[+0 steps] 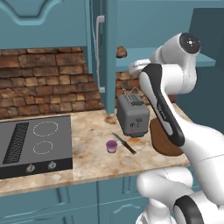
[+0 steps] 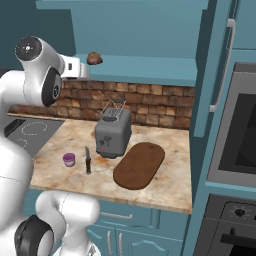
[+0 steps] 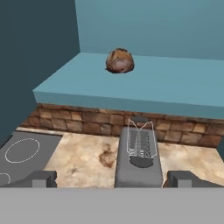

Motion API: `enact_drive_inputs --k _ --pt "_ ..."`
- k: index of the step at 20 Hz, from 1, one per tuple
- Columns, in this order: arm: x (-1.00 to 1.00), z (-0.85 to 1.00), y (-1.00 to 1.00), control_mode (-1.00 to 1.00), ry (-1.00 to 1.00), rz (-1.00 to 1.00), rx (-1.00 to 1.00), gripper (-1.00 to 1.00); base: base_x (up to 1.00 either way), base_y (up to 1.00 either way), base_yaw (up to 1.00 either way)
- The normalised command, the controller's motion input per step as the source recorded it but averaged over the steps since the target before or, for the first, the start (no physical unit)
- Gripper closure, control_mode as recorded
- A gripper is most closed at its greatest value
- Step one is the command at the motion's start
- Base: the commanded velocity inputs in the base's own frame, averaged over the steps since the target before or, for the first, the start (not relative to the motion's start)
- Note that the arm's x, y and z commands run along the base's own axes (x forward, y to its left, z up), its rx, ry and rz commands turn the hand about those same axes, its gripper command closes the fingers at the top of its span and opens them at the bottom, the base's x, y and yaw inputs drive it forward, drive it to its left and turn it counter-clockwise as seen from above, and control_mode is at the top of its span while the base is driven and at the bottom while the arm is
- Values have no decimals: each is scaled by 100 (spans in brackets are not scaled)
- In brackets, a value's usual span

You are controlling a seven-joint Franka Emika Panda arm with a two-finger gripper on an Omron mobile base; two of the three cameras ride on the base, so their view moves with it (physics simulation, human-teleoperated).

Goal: Pick the bread, place it on the cutting board, pick the jam, place it on the counter, and close the cabinet.

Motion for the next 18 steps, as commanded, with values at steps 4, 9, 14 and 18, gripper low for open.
enact_drive_inputs --k 4,9,14,18 --pt "39 0 14 -100 0 0 0 -100 0 0 0" --pt "35 1 6 -100 0 0 0 -100 0 0 0" --pt "36 0 0 -100 0 0 0 -100 0 0 0" --pt "31 1 0 -100 0 0 0 -100 0 0 0"
